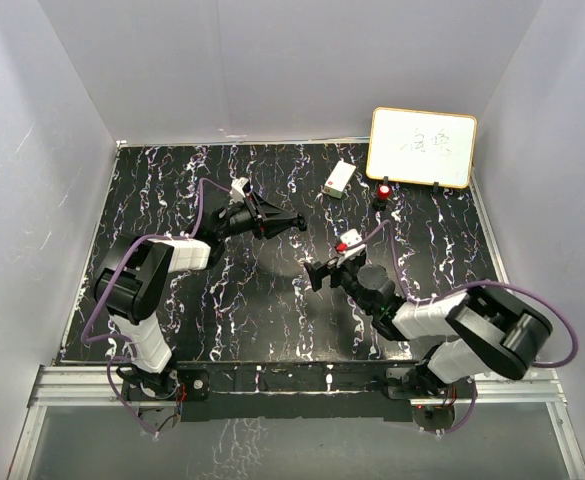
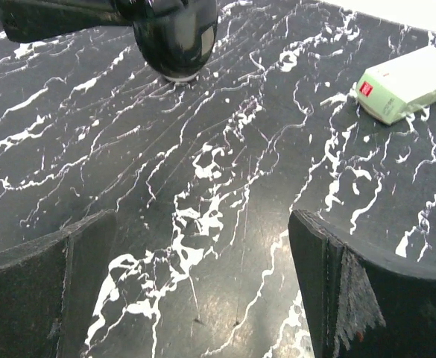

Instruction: Insert the wireless bluetooth earbuds into the charging case

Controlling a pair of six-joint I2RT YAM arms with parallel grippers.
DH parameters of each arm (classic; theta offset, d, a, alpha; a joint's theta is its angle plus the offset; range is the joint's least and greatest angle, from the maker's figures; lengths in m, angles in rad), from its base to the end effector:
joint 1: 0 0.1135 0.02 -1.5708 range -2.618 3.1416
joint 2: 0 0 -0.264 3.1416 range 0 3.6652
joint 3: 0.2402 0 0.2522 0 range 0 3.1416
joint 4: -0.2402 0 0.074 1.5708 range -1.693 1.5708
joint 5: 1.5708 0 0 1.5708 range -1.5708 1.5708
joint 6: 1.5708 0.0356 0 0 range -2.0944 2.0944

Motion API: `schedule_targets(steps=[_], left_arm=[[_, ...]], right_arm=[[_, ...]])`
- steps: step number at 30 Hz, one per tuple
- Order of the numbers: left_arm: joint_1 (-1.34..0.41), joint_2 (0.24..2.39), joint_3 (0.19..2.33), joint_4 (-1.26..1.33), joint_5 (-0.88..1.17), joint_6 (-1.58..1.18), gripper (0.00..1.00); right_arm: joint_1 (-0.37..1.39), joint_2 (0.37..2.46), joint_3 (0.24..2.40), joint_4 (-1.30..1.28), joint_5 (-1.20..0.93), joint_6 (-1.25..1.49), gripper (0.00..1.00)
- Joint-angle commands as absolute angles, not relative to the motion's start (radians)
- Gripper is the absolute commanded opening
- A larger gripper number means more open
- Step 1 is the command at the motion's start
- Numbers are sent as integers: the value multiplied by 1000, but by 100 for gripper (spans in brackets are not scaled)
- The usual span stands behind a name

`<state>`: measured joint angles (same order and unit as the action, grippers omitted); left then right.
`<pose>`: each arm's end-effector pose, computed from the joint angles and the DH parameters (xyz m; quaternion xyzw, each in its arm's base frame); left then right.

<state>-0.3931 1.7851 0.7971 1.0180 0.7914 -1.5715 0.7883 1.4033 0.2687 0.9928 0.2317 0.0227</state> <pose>0.3229 -0.1613 0.2029 -0.1271 0.6880 -0.6998 0.1443 0.1760 0.1654 0.1618 -0.2100 0.7243 0.1765 0.6325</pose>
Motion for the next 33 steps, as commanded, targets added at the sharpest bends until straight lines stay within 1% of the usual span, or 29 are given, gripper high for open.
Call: schedule_targets(steps=[1,6,9,20,24,33], left_arm=[[-401,1712,783,1036,784,-1565,0],[-408,1705,762,1043,780,-1566,0],[-410,1700,747,1050,779,-1568,0],[-417,1675,723,1035,770,-1560,0],[-423,1673,705,1043,765,-1559,0],[-425,1666,686,1054,763,-1564,0]], right_arm=[[793,1492,264,1377,235,-61,98],[793,1655,239,1718,201,-110,99],[793,1725,260,1804,181,-116,98],[793,1790,334,1814,177,-142,98],[793,1796,390,1814,188,-149,98],[793,1800,438,1815,216,-177,98]])
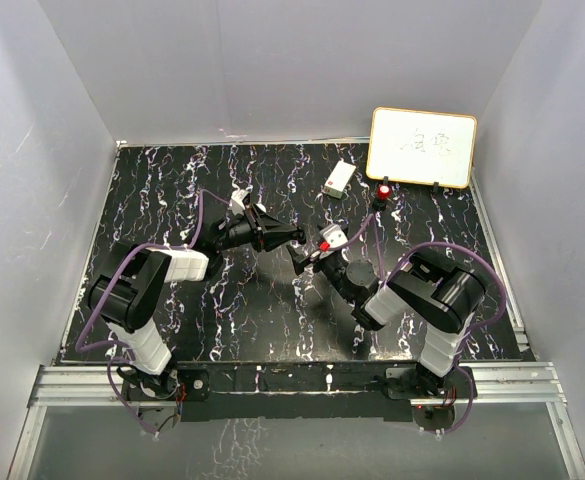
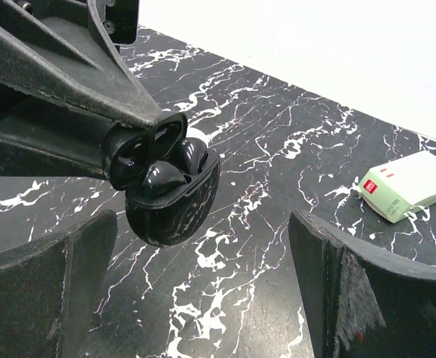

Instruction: Insert the wireless bluetooth earbuds into the charging case

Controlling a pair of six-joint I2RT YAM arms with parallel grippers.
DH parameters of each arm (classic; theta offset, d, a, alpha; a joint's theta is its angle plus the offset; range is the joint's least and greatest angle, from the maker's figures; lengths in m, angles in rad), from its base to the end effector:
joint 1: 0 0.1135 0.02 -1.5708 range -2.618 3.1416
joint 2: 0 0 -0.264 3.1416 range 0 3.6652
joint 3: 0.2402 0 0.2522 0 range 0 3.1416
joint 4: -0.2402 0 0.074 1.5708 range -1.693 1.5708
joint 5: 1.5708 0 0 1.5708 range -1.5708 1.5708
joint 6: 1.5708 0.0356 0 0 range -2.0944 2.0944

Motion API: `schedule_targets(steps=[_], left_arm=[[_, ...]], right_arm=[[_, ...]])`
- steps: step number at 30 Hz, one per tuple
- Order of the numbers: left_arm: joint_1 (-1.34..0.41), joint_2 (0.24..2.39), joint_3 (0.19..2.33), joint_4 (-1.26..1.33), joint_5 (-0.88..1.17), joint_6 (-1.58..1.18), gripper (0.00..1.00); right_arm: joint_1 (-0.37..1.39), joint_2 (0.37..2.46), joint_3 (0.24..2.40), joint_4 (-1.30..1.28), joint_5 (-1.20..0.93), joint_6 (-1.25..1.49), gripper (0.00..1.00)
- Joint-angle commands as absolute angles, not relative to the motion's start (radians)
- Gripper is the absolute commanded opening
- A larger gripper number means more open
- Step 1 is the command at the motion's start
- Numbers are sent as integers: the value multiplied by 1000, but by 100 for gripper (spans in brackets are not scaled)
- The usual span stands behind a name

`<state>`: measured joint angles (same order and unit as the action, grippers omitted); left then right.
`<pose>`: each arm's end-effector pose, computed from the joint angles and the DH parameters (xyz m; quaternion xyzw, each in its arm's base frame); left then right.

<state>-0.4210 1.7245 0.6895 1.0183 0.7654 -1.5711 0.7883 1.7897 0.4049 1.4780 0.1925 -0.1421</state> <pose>0.2972 -0.1601 0.1927 -0.1400 0.6974 -0.6907 0.1301 0.2093 0.2009 0.1517 -0.2372 0.6309 0.1723 0.7183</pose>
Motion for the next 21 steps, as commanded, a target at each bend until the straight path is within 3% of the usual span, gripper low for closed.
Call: schedule_targets(steps=[1,21], left_arm=[[-425,1663,687,1051,763,-1562,0],[-428,1635,673,1006,769,-1539,0]], right_arm=[[793,1801,439,1814,220,-178,98],[775,1770,449,1814,300,-235,98]])
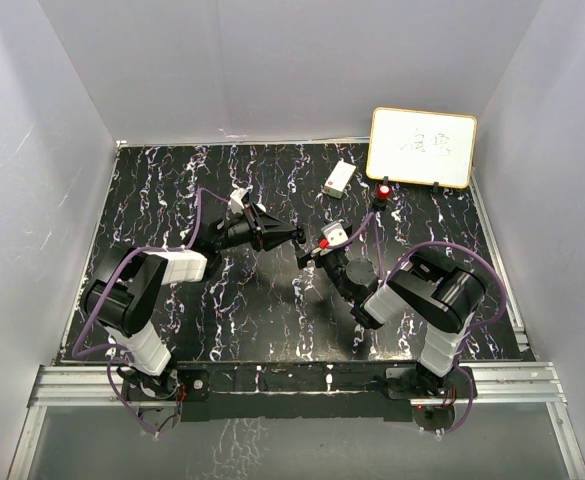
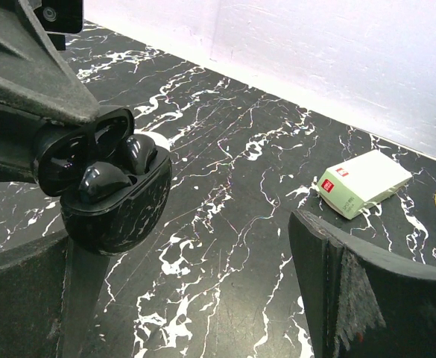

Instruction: Insert the wireless bluetooth earbuds into the charging case

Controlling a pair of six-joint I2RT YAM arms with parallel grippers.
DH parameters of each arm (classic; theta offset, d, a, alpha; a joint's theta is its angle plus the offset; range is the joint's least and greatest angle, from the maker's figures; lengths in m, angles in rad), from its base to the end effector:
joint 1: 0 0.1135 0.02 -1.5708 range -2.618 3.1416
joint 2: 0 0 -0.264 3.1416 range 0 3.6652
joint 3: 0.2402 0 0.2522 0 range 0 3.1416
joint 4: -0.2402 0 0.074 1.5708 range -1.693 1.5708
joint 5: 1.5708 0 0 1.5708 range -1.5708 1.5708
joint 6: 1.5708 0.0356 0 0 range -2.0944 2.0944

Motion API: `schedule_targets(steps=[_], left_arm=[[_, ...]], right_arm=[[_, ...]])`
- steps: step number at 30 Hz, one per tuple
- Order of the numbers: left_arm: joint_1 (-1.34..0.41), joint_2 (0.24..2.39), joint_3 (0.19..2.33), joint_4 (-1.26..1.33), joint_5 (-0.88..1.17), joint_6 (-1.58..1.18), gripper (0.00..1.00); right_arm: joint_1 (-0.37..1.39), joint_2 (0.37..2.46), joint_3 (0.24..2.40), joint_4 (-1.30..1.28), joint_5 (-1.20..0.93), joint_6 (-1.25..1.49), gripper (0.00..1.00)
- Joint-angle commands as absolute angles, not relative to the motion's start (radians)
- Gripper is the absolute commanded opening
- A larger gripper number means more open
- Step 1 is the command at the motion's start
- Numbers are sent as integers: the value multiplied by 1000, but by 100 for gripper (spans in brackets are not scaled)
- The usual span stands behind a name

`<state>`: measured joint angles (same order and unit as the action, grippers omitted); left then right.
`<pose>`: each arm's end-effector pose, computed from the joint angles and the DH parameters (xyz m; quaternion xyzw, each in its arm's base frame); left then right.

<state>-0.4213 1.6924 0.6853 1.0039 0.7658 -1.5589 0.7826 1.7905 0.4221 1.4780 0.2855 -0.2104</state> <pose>0.2941 -0.1588 0.2002 -0.1316 0.6956 -0.6927 0.1380 0.2149 0.1995 0.1551 -0.2215 0.6312 0.1170 0.7340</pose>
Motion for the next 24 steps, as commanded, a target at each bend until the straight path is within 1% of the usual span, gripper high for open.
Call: schedule_targets(steps=[1,17,19,24], left_arm=[[-429,1635,673,1007,770,-1539,0],[-433,1620,656,974,774,-1521,0],[-432,1621,660,972,776,-1520,0],[-430,1638,684,962,777,-1514,0]], right_arm=[[774,1767,449,1814,300,-236,98],[732,1747,443,1814,299,-251,98],[733,1715,437,1815,303,-258,98],[728,1672,378,1814,437,-280,98]])
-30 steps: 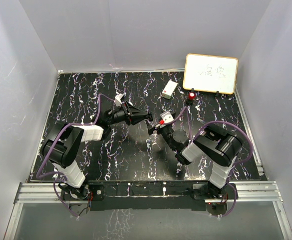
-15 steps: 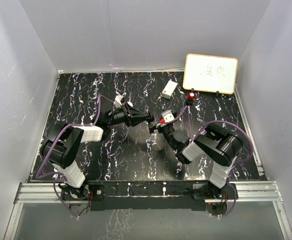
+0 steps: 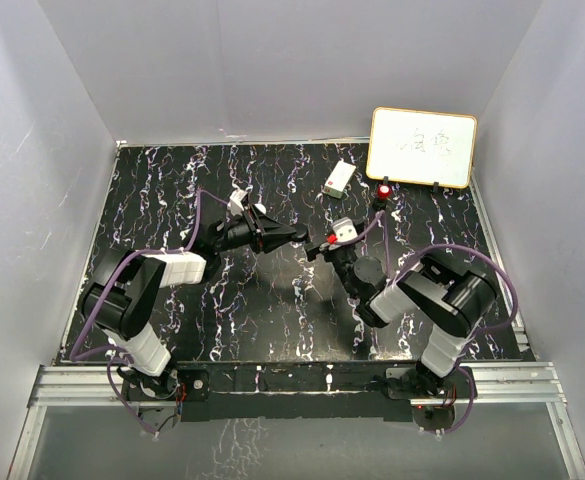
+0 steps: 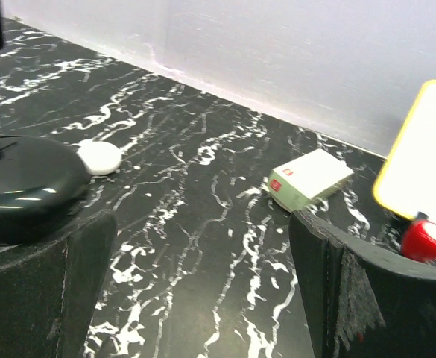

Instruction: Insert the wireless bluetooth earbuds into the charging case

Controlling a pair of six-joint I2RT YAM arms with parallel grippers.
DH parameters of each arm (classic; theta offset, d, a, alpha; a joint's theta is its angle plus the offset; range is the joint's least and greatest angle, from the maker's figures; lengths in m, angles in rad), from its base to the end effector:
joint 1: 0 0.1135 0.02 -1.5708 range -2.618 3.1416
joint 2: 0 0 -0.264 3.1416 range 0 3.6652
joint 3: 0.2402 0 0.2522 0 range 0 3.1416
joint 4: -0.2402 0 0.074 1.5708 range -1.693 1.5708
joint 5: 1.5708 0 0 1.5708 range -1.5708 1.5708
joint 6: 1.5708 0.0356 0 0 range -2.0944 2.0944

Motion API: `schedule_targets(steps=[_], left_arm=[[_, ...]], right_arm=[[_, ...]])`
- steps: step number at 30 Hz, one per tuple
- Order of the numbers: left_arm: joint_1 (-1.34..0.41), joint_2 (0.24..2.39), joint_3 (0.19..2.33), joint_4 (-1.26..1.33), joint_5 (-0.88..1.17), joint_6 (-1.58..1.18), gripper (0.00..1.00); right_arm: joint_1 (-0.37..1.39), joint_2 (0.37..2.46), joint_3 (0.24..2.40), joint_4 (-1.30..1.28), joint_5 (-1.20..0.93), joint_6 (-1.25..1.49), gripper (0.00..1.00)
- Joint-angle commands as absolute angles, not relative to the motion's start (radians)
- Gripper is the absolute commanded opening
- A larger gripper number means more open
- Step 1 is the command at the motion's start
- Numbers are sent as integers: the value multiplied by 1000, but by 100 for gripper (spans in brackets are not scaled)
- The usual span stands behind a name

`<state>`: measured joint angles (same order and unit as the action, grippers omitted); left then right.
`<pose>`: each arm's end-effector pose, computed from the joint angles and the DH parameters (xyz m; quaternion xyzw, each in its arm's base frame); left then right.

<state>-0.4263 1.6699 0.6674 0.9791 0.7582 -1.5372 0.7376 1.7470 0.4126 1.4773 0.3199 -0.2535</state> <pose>0.2888 -0.1581 0.1997 -0.1307 0.7010 -0.6868 0.1405 0.2212 0.1858 0.1647 -0.2015 0.6259 0.0776 0.7494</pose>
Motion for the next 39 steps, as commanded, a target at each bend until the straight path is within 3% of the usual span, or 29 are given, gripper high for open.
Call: schedule_targets(steps=[1,6,12,15,21,39], left_arm=[[-427,1644,691,960,777,-1510,0],[-412,1696,745,895,773,-1448,0],[-411,1810,838,814,749,-1346,0],[-412,1887,893,795,741,-1305,0],[-413,2013,1004,700,692,-1206,0],[-435,2154,1230,442,521,-1029,0]], right_arm=[[726,1655,360,1814,468,-283,98],[724,1473,198,1684,567,-262,98],[719,1097,320,882,652,-33,98],[718,994,334,712,636,20,98],[718,886,380,579,618,63,98],[717,747,308,513,606,80,98]])
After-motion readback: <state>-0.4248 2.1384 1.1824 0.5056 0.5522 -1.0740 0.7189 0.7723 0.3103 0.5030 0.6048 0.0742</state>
